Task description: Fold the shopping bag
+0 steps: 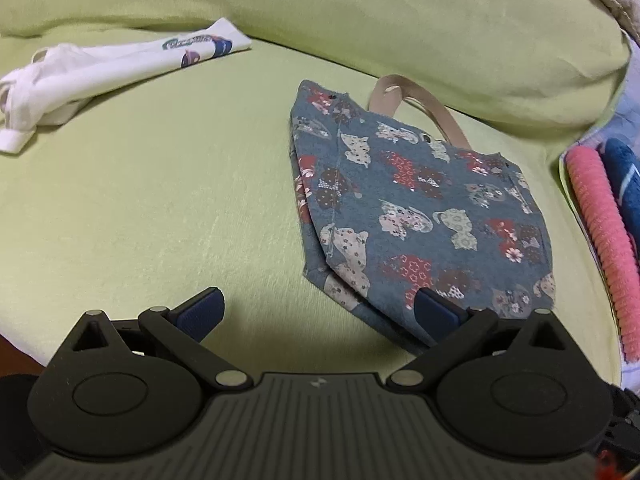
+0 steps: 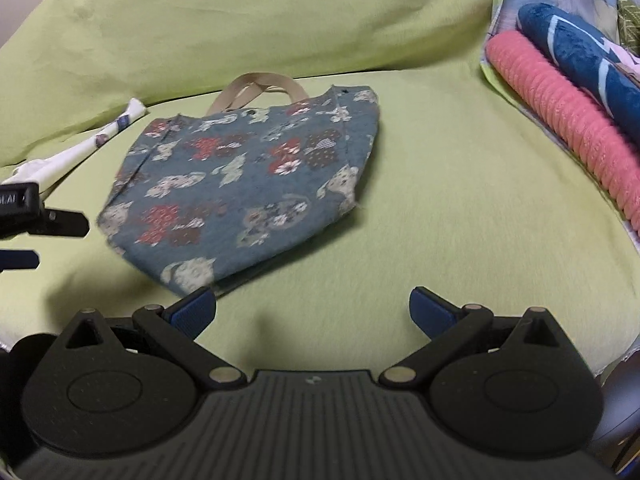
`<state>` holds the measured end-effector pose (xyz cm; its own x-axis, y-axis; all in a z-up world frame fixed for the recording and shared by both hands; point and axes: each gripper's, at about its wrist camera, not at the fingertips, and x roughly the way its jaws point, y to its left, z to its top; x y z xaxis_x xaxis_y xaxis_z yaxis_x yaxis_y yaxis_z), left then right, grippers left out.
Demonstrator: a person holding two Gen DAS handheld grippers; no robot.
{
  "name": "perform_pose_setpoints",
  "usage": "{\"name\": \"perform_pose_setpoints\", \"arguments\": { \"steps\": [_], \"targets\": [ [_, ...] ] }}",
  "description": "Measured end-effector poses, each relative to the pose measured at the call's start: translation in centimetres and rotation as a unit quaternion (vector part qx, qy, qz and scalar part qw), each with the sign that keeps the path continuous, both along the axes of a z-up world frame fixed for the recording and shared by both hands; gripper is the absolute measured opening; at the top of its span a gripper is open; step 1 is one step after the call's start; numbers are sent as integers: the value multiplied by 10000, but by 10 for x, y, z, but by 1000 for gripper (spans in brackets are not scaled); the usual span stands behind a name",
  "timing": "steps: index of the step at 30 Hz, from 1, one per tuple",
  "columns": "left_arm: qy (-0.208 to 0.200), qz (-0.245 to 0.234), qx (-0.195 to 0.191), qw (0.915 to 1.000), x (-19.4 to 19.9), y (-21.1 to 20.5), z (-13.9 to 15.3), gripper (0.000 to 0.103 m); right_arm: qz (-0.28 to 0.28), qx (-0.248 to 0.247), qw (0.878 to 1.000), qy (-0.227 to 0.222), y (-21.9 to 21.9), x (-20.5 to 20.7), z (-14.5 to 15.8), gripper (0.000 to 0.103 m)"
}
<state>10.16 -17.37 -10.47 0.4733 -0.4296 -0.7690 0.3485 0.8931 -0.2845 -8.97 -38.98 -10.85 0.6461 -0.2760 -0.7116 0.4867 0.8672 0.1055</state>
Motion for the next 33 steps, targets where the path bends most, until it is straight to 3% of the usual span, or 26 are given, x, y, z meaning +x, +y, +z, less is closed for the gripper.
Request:
{"name": "perform_pose_setpoints", "arguments": {
  "steps": [7,19,24,28,31,33],
  "targets": [
    [390,367,-936,9942,16,0,-26,101,3,288,9996,84,-7,3,-13,102],
    [352,179,-1678,9850,47,-2,-38,97,16,240,9997,94,-14,13,-17,102],
    [678,-15,-1873,9800,78,7,-38,82,23,19,10000,-3,-17,17,-11,102],
    [923,-29,-2163,9719,101,7,-44,72,58,-336,9988,-365,-22,21,-1,101],
    [1041,19,-2427,9645,120,6,-49,71,172,-563,9967,-567,-25,34,7,83],
    [1113,25,-2602,9591,132,5,-54,71,267,-503,9962,-658,-29,44,11,62]
  ]
}}
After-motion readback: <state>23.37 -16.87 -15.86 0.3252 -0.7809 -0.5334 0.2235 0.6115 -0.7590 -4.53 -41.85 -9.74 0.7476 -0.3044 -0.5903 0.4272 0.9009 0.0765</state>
